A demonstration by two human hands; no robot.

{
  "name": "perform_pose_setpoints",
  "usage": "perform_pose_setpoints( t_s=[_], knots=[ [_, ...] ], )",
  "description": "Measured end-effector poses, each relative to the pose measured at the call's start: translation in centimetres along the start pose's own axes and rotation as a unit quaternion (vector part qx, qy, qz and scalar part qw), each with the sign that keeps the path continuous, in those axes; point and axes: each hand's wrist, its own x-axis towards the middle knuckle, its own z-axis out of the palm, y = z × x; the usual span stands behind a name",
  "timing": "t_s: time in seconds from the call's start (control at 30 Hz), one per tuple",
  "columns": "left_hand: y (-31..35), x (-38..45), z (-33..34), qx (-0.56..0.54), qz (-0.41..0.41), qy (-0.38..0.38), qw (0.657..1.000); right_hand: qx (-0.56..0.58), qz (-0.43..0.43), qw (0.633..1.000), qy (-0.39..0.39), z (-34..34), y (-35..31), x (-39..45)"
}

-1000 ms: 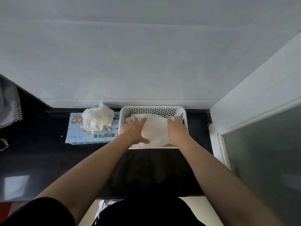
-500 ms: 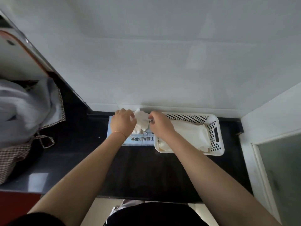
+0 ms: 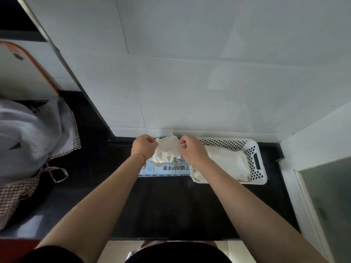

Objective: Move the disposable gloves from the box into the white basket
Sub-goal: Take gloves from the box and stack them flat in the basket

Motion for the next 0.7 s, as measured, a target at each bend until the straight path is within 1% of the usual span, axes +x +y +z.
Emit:
perform_pose_setpoints(
  t_s=[0.07, 0.13, 0.17, 0.27, 0.3, 0.4, 0.53, 0.6, 0.7],
  knots=[
    [0.2, 0.1, -0.2, -0.011, 0.010, -0.029, 0.999, -0.002, -0.002, 1.000, 0.008, -0.5, -0.3, -0.1],
    [0.2, 0.3, -0.1, 0.007, 0.016, -0.065, 0.998, 0.000, -0.006, 1.000, 0.017, -1.0, -0.5, -0.1],
    [0.2, 0.3, 0.0, 0.016, 0.017, -0.068, 0.997, 0.001, -0.009, 1.000, 0.019, -1.2, -0.6, -0.1],
    [0.0, 0.1, -0.1, -0.002, 0.000, -0.040, 0.999, 0.007, -0.014, 1.000, 0.026, -1.5, -0.9, -0.3],
    [0.0, 0.1, -0.3, 0.001, 0.005, -0.028, 1.000, 0.011, -0.014, 0.999, 0.029, -1.6, -0.9, -0.3],
    [0.6, 0.0, -1.2, 0.069, 0.062, 0.000, 0.996, 0.021, -0.010, 0.999, 0.034, -1.9, -0.9, -0.5],
    [2.1, -0.5, -3.1, 0.182, 0.127, 0.047, 0.974, 0.037, -0.008, 0.999, 0.034, -1.9, -1.4, -0.4],
    [2.2, -0.5, -3.3, 0.195, 0.118, 0.013, 0.974, 0.041, -0.011, 0.999, 0.031, -1.9, -1.8, -0.4],
    [0.7, -0.4, -2.1, 0.144, 0.065, -0.091, 0.983, 0.053, -0.016, 0.998, 0.014, -1.6, -2.4, -0.9]
  ],
)
